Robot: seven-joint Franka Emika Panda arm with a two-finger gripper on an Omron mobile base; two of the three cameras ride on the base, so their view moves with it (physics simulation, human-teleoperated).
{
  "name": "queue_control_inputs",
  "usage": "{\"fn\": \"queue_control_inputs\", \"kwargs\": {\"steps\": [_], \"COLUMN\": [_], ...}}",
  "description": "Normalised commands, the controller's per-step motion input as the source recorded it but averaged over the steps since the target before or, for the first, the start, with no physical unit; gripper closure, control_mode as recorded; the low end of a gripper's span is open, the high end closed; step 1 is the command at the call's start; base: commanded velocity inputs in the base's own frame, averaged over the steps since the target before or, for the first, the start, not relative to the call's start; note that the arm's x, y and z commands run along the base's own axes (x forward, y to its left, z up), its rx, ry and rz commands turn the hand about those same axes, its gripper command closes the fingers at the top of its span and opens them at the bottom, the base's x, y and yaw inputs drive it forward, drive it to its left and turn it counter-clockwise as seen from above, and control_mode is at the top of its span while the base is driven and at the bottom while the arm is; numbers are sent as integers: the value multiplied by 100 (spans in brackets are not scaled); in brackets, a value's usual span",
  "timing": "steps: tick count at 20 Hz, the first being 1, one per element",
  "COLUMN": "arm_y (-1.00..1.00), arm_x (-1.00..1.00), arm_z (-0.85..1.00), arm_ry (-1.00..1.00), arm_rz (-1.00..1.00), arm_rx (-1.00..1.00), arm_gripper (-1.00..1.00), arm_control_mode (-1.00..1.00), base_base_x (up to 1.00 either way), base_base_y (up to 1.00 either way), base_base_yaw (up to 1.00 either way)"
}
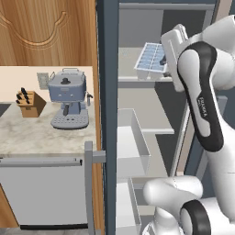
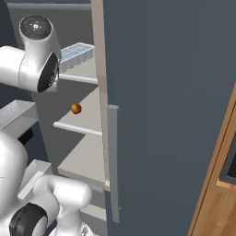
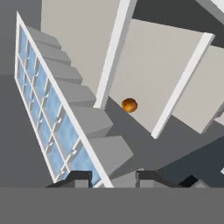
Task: Open the freezer door, pick up the ice cube tray from the freezer, and place it on the dining counter.
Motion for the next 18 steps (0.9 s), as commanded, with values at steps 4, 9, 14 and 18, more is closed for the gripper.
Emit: {"fn": "queue_control_inputs", "kwargs": {"steps": [4, 9, 14, 18], "arm_y": [0, 0, 0, 0], "arm_x": [-84, -78, -75, -59], "arm_z": [0, -3, -6, -4], "arm_ry": [3, 4, 7, 6], "arm_rz": [1, 3, 3, 2], "arm_rx": [0, 0, 0, 0], "arm_gripper": [100, 100, 100, 100], "arm_control_mode": [-100, -100, -100, -100], "base_base_x": [0, 0, 0, 0], "base_base_y": [0, 0, 0, 0], "base_base_yaw": [0, 0, 0, 0]}}
